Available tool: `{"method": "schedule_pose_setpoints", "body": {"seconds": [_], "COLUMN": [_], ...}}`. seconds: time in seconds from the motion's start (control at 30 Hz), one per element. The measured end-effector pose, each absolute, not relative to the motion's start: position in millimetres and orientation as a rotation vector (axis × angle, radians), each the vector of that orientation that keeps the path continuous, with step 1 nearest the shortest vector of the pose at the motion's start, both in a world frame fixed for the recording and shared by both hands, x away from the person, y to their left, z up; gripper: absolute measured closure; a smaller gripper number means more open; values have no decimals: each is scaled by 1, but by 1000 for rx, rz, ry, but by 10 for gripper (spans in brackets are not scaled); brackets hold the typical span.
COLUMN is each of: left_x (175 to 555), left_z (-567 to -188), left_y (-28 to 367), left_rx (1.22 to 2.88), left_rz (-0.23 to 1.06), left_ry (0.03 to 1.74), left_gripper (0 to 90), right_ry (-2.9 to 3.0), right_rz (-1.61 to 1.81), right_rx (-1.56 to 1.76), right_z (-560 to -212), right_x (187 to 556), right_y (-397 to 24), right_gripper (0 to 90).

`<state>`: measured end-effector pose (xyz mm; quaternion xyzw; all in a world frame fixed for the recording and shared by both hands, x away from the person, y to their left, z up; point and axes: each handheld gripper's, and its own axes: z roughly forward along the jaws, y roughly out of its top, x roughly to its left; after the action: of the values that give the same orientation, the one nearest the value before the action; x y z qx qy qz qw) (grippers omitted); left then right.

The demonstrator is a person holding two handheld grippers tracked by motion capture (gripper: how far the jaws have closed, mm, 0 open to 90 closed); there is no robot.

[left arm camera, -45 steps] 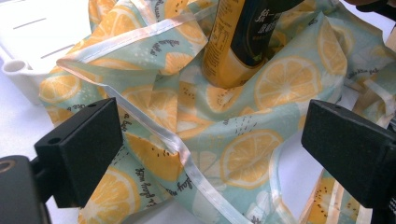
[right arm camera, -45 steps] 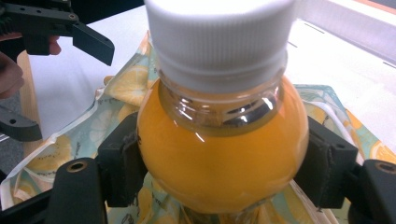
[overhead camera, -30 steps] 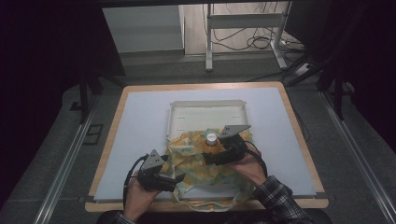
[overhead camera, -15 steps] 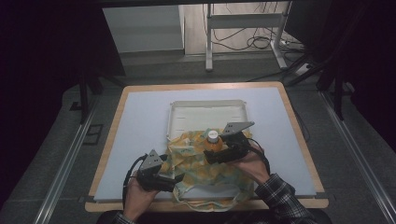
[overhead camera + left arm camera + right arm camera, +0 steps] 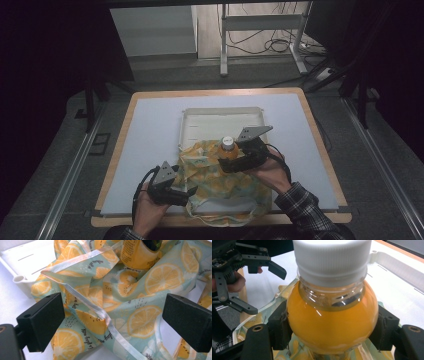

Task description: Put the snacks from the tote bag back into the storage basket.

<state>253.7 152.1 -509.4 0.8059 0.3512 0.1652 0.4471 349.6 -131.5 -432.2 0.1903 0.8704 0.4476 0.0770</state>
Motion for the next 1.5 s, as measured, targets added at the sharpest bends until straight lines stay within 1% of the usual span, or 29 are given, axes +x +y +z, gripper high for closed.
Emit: {"method": "schedule_pose_setpoints", "body": {"seconds": [0.1,0.43,0.8,1.5], "left_x": [254,254,254,253], "left_z": [-510,-510,-510,-507], "left_y": [152,152,151,154], "left_rx": [1991,1978,1993,1965], "left_rz": [387,372,385,383], "left_ry": [875,879,875,866], "left_gripper": [44,39,42,43], "right_ry": [2613,2610,2612,2603], "right_rz": [1347,1360,1366,1370], "right_rx": [575,570,568,564], "right_z": [-430,-419,-407,-391], "right_x": [350,352,356,363], "right_y": [-131,-131,-131,-127], "right_gripper": [301,300,301,301]}}
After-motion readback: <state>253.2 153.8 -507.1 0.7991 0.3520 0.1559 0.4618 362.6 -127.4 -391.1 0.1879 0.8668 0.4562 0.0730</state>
